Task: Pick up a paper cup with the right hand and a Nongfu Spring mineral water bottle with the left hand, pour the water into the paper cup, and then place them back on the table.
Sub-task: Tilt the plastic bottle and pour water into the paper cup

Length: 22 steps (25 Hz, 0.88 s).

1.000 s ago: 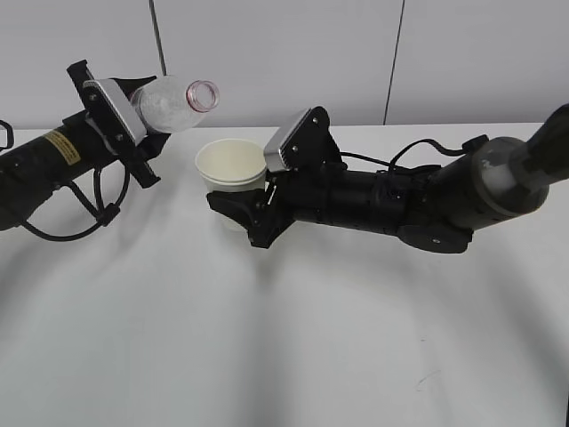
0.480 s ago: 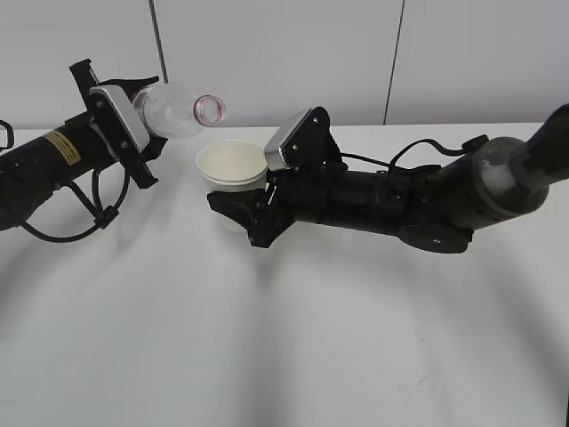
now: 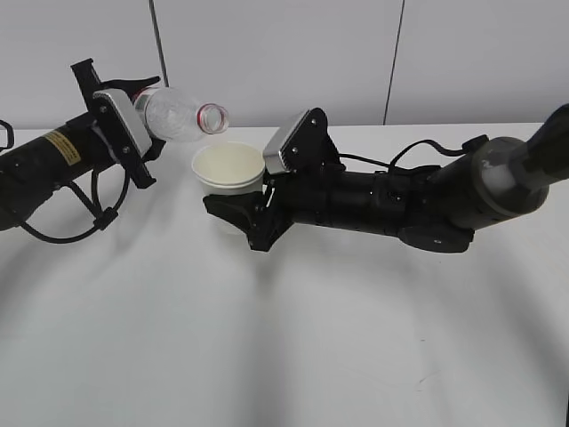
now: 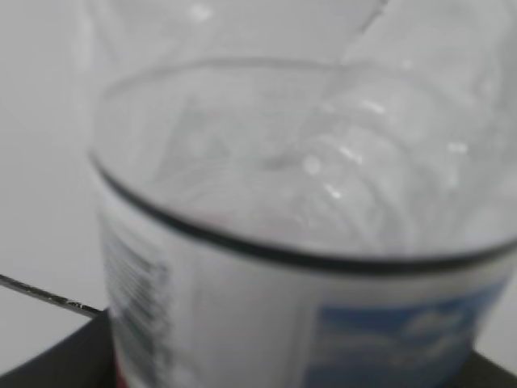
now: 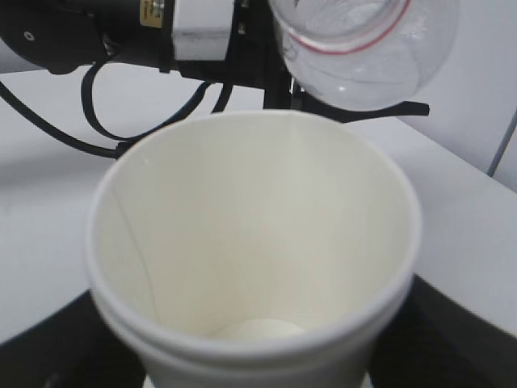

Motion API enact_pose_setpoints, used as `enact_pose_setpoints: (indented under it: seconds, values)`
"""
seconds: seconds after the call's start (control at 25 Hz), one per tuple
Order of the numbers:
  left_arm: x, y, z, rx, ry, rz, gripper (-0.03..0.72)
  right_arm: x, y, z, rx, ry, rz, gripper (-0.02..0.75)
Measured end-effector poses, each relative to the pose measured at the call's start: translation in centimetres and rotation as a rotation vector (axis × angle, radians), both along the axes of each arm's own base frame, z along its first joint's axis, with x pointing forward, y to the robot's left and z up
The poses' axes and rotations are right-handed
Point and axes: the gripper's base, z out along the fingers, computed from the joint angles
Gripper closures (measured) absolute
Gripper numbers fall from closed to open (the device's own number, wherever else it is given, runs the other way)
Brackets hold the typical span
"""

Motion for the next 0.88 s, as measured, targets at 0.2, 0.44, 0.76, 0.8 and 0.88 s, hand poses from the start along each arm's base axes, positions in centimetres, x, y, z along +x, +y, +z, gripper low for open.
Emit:
enact_pose_setpoints:
  seconds: [0.2, 0.44, 0.76, 0.8, 0.88]
  values:
    - [0.0, 0.0, 0.0, 0.014, -0.011, 0.001, 0.276, -0.04, 0.04, 0.06, 0.006, -0.004, 0.006, 0.225]
    - [0.0, 0.0, 0.0, 0.019, -0.015, 0.001, 0.276, -0.03, 0.03, 0.05, 0.005, -0.002, 0.005, 0.225]
    - [0.0, 0.0, 0.0, 0.04, -0.031, 0.002, 0.276, 0.07, -0.11, -0.25, -0.025, 0.013, -0.012, 0.225]
    - [0.0, 0.0, 0.0, 0.044, -0.034, 0.002, 0.276, 0.07, -0.11, -0.26, -0.026, 0.013, -0.013, 0.225]
    - [0.0, 0.0, 0.0, 0.054, -0.041, 0.003, 0.276, 0.08, -0.11, -0.56, -0.029, 0.02, -0.013, 0.225]
